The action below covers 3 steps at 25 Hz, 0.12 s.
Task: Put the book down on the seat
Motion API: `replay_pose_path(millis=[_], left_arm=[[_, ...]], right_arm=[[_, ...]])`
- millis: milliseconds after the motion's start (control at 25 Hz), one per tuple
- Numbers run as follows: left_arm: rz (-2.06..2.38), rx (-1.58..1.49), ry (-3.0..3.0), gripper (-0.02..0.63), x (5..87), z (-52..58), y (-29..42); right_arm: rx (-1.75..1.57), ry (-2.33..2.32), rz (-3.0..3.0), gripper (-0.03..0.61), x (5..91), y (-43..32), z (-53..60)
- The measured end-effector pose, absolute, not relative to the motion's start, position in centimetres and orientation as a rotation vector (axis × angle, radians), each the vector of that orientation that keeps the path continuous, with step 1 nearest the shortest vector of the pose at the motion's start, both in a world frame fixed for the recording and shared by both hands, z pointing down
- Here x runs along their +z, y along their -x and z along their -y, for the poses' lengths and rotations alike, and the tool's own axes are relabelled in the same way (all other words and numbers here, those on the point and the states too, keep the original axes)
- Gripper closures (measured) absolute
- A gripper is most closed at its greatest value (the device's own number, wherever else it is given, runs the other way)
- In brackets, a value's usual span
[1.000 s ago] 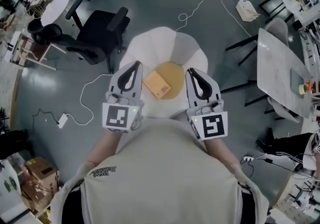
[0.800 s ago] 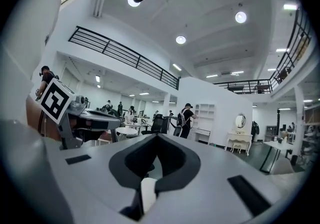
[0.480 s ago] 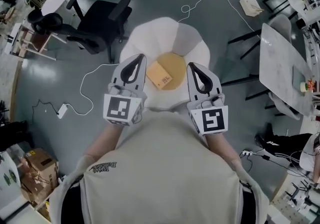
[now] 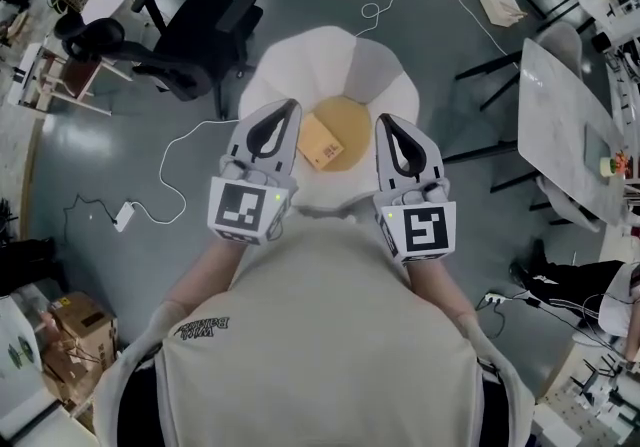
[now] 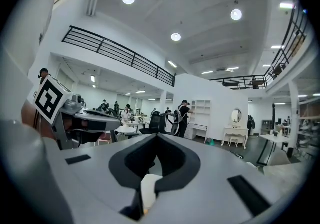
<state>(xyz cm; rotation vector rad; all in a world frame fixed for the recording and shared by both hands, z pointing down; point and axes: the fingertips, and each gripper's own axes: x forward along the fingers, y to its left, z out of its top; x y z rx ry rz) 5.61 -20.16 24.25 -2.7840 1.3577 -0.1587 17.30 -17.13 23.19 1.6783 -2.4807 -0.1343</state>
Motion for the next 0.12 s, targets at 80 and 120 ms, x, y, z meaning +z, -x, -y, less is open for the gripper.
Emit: replay_pose_path(millis=[80, 120], left_arm=[[-1.349, -0.149, 2.783, 0.603, 24.06, 20.06, -5.78], [-1.345, -0.146, 2.784, 0.603, 23.98, 19.98, -5.87]], right_arm=[[-0.140, -1.678, 2.479, 0.569, 23.12, -17.27, 17.02], [-0.142, -1.678, 2.478, 0.568, 23.12, -17.25, 16.94]])
